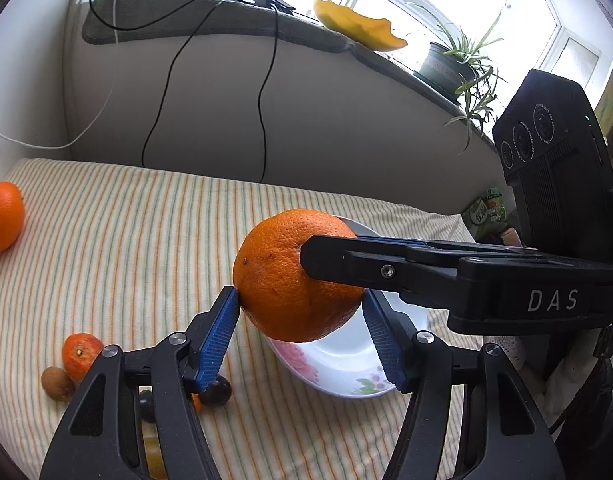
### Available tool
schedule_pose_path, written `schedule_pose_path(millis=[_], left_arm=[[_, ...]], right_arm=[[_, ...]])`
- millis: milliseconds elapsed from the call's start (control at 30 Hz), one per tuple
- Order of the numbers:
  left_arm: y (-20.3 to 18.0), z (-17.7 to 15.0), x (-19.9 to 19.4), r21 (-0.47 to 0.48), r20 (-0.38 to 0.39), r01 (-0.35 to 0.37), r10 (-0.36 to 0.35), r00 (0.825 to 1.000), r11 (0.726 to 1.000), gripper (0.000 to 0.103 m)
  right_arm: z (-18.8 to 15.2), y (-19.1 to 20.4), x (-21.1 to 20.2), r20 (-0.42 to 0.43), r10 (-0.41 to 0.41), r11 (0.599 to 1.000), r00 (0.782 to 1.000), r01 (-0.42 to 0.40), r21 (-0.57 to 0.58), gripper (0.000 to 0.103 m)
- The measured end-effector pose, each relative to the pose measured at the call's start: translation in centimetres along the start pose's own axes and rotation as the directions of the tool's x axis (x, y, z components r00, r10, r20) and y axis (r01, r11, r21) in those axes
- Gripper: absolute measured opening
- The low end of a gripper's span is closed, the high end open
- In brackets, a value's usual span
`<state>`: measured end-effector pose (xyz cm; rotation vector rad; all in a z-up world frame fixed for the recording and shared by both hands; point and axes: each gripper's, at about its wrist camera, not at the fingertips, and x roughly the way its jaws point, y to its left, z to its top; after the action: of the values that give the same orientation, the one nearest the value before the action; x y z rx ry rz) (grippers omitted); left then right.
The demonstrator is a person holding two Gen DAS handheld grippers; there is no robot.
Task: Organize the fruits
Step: 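Lower the large orange onto the white plate and open the right gripper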
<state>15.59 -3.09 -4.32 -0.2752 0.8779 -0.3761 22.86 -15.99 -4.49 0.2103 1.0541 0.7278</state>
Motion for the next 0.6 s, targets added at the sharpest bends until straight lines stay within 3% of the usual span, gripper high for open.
schedule_pose_path(millis=[267, 600], left_arm=[[-2.5, 0.1, 2.8, 0.039, -0.051, 0.021, -0.019, 0.999, 0.999, 0.064], [-3.8, 0.2, 6.0, 0.057, -0.106, 0.015, -0.009, 0.994, 0.998, 0.064]], right_arm=[[-1.7, -3.8, -2.0, 0.016, -0.017, 0.998, 1.000, 0.016, 0.065, 0.057], [-3.1, -7.0, -1.6, 0.005, -0.014, 0.990, 1.000, 0.013, 0.138, 0.057]])
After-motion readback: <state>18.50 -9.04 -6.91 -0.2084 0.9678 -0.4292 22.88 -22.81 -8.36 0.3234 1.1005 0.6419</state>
